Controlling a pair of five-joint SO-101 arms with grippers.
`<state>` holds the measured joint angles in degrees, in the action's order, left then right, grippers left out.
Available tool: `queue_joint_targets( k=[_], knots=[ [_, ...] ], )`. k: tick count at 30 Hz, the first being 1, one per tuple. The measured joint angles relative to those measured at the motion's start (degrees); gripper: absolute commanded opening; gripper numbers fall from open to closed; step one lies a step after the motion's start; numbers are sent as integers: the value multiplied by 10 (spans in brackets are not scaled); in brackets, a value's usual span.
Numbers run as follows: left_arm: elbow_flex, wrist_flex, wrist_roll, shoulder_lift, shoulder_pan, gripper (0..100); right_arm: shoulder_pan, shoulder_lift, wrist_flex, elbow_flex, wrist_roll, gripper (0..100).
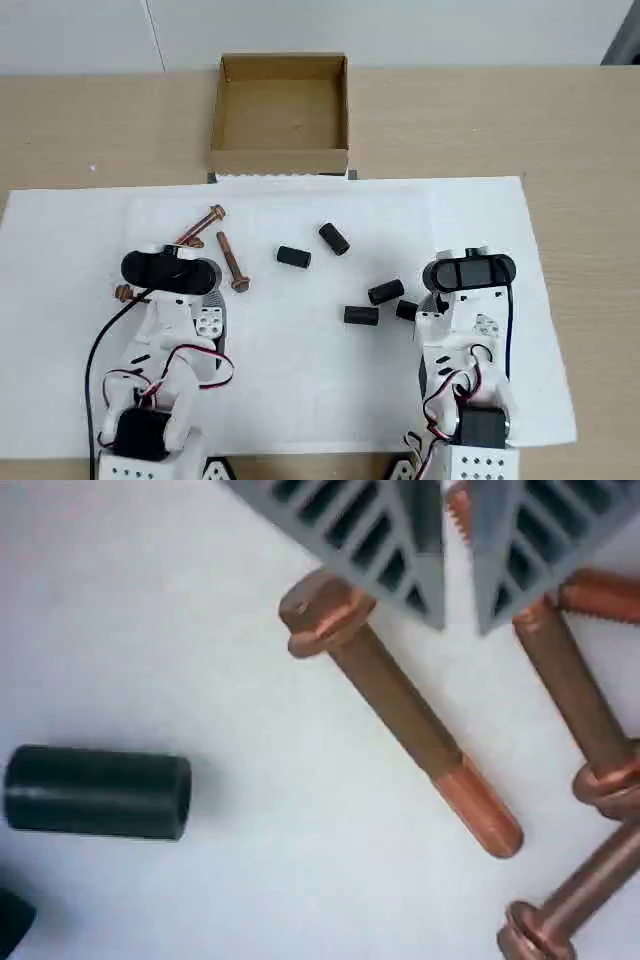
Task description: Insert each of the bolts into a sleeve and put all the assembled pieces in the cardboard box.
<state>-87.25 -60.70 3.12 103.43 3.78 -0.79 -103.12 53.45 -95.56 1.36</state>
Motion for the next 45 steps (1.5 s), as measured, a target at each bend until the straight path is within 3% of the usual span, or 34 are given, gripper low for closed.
queue_joint_targets(
  k=[7, 20, 31, 36, 45],
  knots=[
    [114, -69, -23, -54, -25, 11, 0, 0, 0, 0, 0, 5],
    [387, -97, -25, -448, -88, 11, 6, 0, 0, 0, 0, 5],
    [447, -98, -25, -518, -90, 11, 25, 0, 0, 0, 0, 7],
    [456, -149, -25, -550, -90, 11, 25, 0, 1, 2, 0, 8],
    [554, -160, -25, -642, -90, 11, 25, 16, 96, 146, 0, 8]
  ],
)
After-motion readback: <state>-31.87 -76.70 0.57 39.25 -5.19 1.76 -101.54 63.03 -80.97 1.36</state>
